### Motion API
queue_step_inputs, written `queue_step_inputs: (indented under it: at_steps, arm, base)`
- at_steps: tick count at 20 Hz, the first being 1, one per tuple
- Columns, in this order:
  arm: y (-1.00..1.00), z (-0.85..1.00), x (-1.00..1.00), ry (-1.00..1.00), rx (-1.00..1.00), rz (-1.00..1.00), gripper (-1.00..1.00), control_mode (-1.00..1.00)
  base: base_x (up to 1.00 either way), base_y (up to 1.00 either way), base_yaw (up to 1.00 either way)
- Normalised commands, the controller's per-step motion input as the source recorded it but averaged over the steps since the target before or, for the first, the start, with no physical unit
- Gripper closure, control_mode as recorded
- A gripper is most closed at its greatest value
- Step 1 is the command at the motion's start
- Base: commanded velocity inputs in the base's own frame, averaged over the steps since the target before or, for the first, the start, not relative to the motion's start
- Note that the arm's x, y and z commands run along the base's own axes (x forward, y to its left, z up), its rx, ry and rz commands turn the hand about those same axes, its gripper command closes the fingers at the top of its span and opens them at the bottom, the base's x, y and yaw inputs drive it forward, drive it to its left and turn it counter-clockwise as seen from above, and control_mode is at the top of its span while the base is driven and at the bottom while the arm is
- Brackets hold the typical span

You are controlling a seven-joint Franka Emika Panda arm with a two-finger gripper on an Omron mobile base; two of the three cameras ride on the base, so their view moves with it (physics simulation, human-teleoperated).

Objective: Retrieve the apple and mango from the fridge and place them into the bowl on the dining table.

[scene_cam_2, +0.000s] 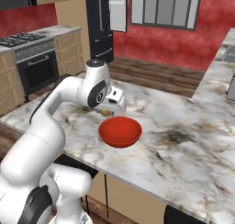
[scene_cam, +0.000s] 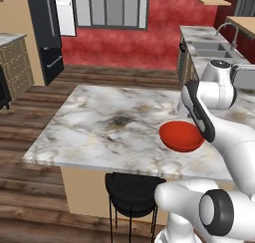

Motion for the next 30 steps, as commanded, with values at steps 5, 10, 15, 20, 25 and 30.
queue_step_inputs:
  at_steps: [5, 10, 15, 20, 25, 30]
  arm:
    - [-0.01, -0.41, -0.03, 0.0, 0.04, 0.02, 1.0, -1.0]
    - [-0.19, -0.26, 0.0, 0.0, 0.09, 0.06, 1.0, -1.0]
    - [-0.32, -0.18, 0.09, 0.0, 0.07, 0.07, 1.0, -1.0]
    - [-0.18, -0.18, 0.25, 0.03, 0.05, 0.06, 1.0, -1.0]
    - [0.0, -0.22, 0.44, 0.08, 0.01, 0.03, 1.0, -1.0]
    - [0.01, -0.36, 0.49, 0.07, 0.0, 0.0, 1.0, -1.0]
  base:
    - [0.0, 0.0, 0.0]
    - [0.0, 0.0, 0.0]
    - [0.0, 0.0, 0.0]
    - [0.0, 0.0, 0.0]
    - [0.0, 0.0, 0.0]
    - [0.0, 0.0, 0.0]
